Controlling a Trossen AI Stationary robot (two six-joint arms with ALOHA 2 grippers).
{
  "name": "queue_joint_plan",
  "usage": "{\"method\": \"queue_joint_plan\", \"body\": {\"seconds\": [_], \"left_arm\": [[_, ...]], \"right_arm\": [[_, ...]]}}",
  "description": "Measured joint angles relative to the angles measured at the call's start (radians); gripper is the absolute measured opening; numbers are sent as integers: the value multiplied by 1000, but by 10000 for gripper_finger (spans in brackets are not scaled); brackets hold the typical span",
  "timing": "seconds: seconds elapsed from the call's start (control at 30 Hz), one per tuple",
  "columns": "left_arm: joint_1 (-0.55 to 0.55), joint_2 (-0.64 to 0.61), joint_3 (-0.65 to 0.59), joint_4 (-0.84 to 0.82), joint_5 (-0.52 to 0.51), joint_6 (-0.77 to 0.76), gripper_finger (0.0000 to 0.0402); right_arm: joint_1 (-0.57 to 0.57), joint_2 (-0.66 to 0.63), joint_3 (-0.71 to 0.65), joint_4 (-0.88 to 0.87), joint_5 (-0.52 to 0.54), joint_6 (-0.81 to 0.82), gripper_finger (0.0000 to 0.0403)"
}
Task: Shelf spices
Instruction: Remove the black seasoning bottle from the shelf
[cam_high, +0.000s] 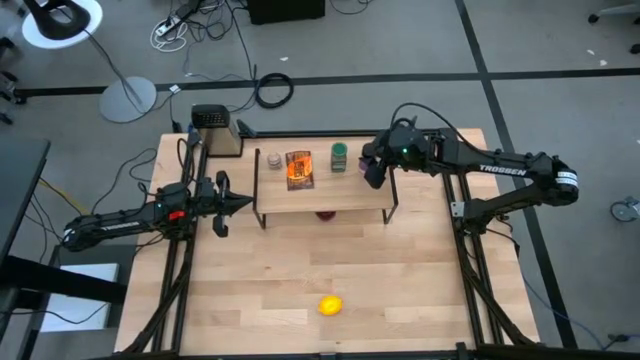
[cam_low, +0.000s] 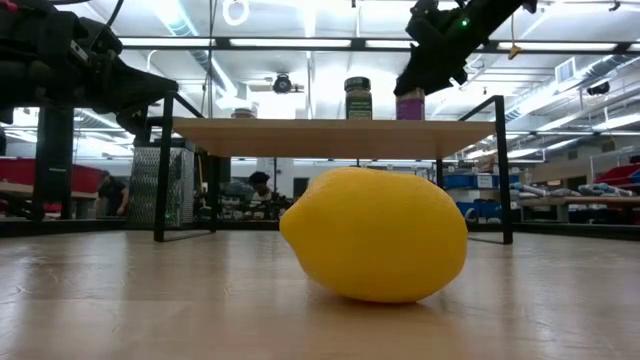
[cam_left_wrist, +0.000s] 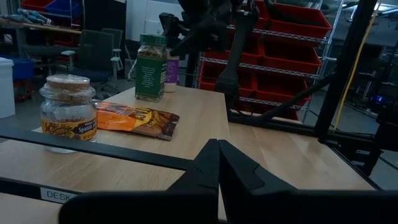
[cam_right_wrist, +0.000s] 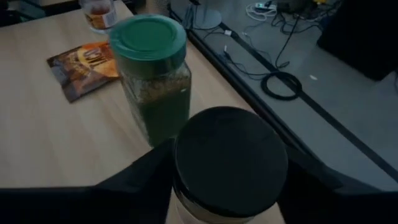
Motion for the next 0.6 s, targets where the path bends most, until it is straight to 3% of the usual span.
{"method": "queue_joint_plan", "body": {"seconds": [0.33,0.6], "left_arm": [[0,0,0,24,0,0,8],[0,0,0,46,0,0,8]], "right_arm": [[81,-23,-1,6,-3,53,206],[225,-55,-1,30,-3,117,206]]}}
